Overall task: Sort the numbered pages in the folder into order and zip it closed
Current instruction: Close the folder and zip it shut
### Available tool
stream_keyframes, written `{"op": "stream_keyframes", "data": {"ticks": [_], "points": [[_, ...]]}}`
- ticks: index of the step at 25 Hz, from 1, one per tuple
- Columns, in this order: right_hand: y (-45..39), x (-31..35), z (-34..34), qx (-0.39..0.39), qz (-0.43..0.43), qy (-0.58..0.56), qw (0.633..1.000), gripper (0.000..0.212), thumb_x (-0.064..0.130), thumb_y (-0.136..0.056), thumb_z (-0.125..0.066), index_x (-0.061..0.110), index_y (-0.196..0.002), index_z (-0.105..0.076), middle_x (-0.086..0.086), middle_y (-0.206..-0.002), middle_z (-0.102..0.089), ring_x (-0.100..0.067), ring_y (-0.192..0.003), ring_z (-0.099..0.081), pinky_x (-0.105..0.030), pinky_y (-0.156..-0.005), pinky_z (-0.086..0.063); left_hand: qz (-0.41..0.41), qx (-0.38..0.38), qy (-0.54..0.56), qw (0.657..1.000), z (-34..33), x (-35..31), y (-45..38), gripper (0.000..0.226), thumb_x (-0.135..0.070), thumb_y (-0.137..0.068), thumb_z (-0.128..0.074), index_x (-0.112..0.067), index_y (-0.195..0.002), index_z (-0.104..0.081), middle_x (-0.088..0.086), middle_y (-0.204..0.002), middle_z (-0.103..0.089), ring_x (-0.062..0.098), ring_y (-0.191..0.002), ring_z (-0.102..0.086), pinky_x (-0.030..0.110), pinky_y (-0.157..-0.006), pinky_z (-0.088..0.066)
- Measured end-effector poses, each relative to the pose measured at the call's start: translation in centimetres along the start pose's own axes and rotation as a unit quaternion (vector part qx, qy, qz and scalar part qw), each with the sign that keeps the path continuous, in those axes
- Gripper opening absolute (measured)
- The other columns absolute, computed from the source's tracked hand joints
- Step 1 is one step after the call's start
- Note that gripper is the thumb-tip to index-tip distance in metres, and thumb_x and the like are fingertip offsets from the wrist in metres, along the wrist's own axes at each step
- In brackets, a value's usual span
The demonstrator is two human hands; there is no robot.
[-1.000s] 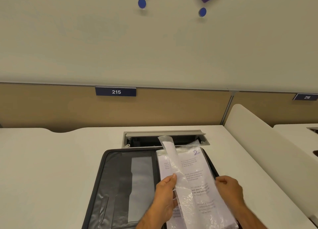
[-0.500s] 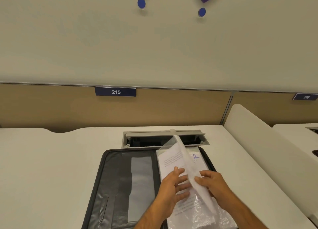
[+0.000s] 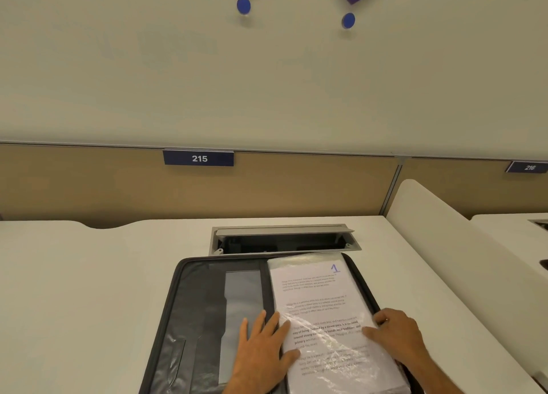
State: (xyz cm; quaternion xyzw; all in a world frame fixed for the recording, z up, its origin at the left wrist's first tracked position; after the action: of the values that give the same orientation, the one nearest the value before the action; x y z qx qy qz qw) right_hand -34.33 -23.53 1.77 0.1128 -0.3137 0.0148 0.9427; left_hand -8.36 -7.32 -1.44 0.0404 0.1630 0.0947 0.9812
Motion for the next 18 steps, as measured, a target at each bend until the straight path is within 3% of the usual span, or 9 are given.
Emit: {"op": "stream_keyframes", "data": {"ticks": [2, 3, 4, 5, 6, 9, 11, 14, 18], "points": [[0.2, -0.3, 0.0, -0.020, 0.013, 0.073, 0.997, 0.023, 0.034, -0.077, -0.082, 0.023, -0.091, -0.067, 0.010, -0.083, -0.067, -0.008, -0.075, -0.062, -0.028, -0.073, -0.055, -0.019, 0.046, -0.010, 0.999, -1.1, -0.4, 0.8, 0.077, -0.080, -0.089, -0.007, -0.044, -0.141, -0.051, -0.016, -0.152, -0.044, 0.020, -0.141, -0.043, 0.048, -0.119, 0.008], [0.3, -0.7, 0.1, -0.034, 0.007, 0.090, 0.995, 0.024, 0.036, -0.077, -0.081, 0.024, -0.092, -0.066, 0.010, -0.086, -0.067, -0.008, -0.077, -0.062, -0.030, -0.077, -0.056, -0.026, 0.032, -0.015, 0.999, -1.1, -0.4, 0.5, 0.070, -0.076, -0.094, -0.010, -0.044, -0.136, -0.056, -0.017, -0.146, -0.051, 0.018, -0.135, -0.051, 0.046, -0.119, 0.006], [0.2, -1.0, 0.1, -0.044, 0.002, 0.103, 0.994, 0.029, 0.040, -0.076, -0.080, 0.025, -0.095, -0.064, 0.008, -0.093, -0.066, -0.011, -0.082, -0.062, -0.032, -0.080, -0.056, -0.013, 0.040, 0.030, 0.999, -1.0, 0.6, 0.4, 0.066, -0.073, -0.096, -0.012, -0.045, -0.140, -0.051, -0.018, -0.150, -0.046, 0.015, -0.140, -0.045, 0.043, -0.120, 0.006], [-0.1, -1.4, -0.1, -0.049, -0.001, 0.119, 0.992, 0.038, 0.046, -0.075, -0.078, 0.026, -0.103, -0.062, 0.006, -0.103, -0.064, -0.014, -0.090, -0.062, -0.033, -0.083, -0.055, 0.000, -0.015, 0.023, 1.000, 0.1, 1.6, 0.2, 0.069, -0.074, -0.094, -0.011, -0.044, -0.148, -0.040, -0.019, -0.157, -0.034, 0.013, -0.147, -0.031, 0.041, -0.121, 0.005], [-0.4, -2.1, -0.3, -0.042, -0.013, 0.133, 0.990, 0.051, 0.052, -0.074, -0.077, 0.027, -0.114, -0.059, 0.004, -0.112, -0.061, -0.018, -0.099, -0.061, -0.034, -0.085, -0.054, 0.017, -0.017, 0.039, 0.999, 0.7, 2.5, 0.3, 0.073, -0.077, -0.090, -0.013, -0.043, -0.151, -0.033, -0.019, -0.160, -0.026, 0.013, -0.150, -0.024, 0.042, -0.122, -0.001], [-1.4, -3.4, -1.2, -0.006, -0.052, 0.105, 0.993, 0.074, 0.056, -0.071, -0.075, 0.020, -0.132, -0.054, -0.003, -0.116, -0.054, -0.026, -0.107, -0.058, -0.036, -0.087, -0.052, 0.135, -0.147, 0.035, 0.979, 5.0, 8.9, 1.6, 0.061, -0.058, -0.092, -0.043, -0.035, -0.148, -0.041, -0.012, -0.159, -0.031, 0.020, -0.147, -0.031, 0.046, -0.117, -0.027], [-1.7, -3.6, -1.4, 0.007, -0.056, 0.103, 0.993, 0.068, 0.054, -0.067, -0.074, 0.020, -0.123, -0.059, -0.001, -0.106, -0.054, -0.025, -0.097, -0.060, -0.037, -0.085, -0.055, 0.278, -0.166, 0.054, 0.945, 7.1, 14.1, 3.9, 0.064, -0.052, -0.091, -0.056, -0.030, -0.148, -0.038, -0.002, -0.159, -0.031, 0.025, -0.145, -0.030, 0.046, -0.114, -0.031], [-1.8, -3.8, -1.4, 0.003, -0.062, 0.084, 0.995, 0.061, 0.050, -0.065, -0.077, 0.020, -0.116, -0.061, 0.000, -0.102, -0.058, -0.023, -0.089, -0.062, -0.037, -0.081, -0.056, 0.454, -0.170, 0.161, 0.860, 7.8, 20.0, 7.8, 0.075, -0.052, -0.084, -0.067, -0.017, -0.144, -0.040, 0.013, -0.147, -0.040, 0.036, -0.133, -0.036, 0.051, -0.106, -0.034], [-2.1, -3.7, -1.3, -0.002, -0.062, 0.064, 0.996, 0.067, 0.046, -0.067, -0.082, 0.018, -0.124, -0.061, -0.001, -0.103, -0.058, -0.024, -0.092, -0.062, -0.033, -0.077, -0.052, 0.494, -0.184, 0.355, 0.772, 4.9, 24.5, 8.4, 0.070, -0.047, -0.082, -0.070, -0.002, -0.132, -0.052, 0.020, -0.129, -0.057, 0.042, -0.117, -0.053, 0.049, -0.102, -0.045]]}}
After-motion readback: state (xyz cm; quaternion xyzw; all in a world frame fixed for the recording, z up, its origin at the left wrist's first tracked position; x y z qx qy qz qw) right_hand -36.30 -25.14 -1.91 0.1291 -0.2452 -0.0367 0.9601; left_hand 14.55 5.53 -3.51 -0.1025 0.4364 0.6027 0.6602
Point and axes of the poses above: each hand's wrist, its own y-axis away from the middle knuckle, its own z-axis out of the back of the hand, x = y × z, the point moved 9 cm from there along -y, towards the middle knuckle
